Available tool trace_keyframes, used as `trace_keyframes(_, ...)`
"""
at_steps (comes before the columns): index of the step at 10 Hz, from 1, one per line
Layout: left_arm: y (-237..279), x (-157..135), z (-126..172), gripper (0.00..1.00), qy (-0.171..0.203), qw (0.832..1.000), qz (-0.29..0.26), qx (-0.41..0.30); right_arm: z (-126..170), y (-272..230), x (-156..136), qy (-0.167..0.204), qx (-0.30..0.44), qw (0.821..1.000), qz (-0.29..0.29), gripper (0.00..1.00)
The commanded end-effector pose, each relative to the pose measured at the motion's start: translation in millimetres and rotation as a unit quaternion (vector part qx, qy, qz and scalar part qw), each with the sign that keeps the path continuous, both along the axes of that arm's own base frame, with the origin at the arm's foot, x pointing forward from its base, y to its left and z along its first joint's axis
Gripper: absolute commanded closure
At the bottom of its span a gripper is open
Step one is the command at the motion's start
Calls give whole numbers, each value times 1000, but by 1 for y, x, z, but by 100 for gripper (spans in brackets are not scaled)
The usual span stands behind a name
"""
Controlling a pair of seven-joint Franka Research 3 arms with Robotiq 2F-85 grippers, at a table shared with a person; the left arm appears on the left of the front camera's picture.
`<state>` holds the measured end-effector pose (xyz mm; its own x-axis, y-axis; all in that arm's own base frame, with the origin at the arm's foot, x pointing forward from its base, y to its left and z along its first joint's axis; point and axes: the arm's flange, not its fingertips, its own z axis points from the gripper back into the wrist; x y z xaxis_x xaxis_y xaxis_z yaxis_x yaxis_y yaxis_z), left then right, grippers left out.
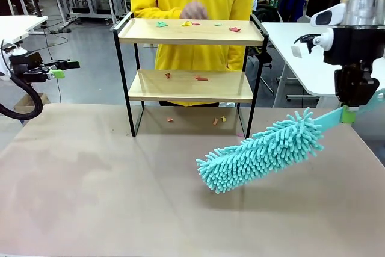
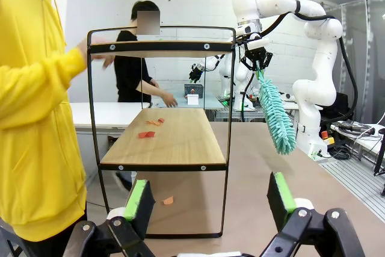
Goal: Clean the shelf.
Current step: Clean the specific section of the Shelf indicated by the human with the Duster.
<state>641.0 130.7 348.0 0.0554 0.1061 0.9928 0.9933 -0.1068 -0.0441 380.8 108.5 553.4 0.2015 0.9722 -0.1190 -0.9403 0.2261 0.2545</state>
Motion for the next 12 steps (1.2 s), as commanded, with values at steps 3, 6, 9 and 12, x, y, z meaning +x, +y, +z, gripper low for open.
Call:
trace_keyframes(3, 0, -2, 1, 0, -9, 1000, -2, 3, 3, -1, -1, -3, 1, 1000, -1, 87)
trace_keyframes(6, 0, -2, 1, 0, -9, 1000, -2, 3, 3, -1, -1, -3, 1, 1000, -1, 87)
trace_keyframes(9, 0, -2, 1, 0, -9, 1000, -2, 3, 3, -1, -1, -3, 1, 1000, -1, 87)
trace_keyframes(12, 0, -2, 1, 0, -9, 1000, -2, 3, 3, -1, -1, -3, 1, 1000, -1, 87)
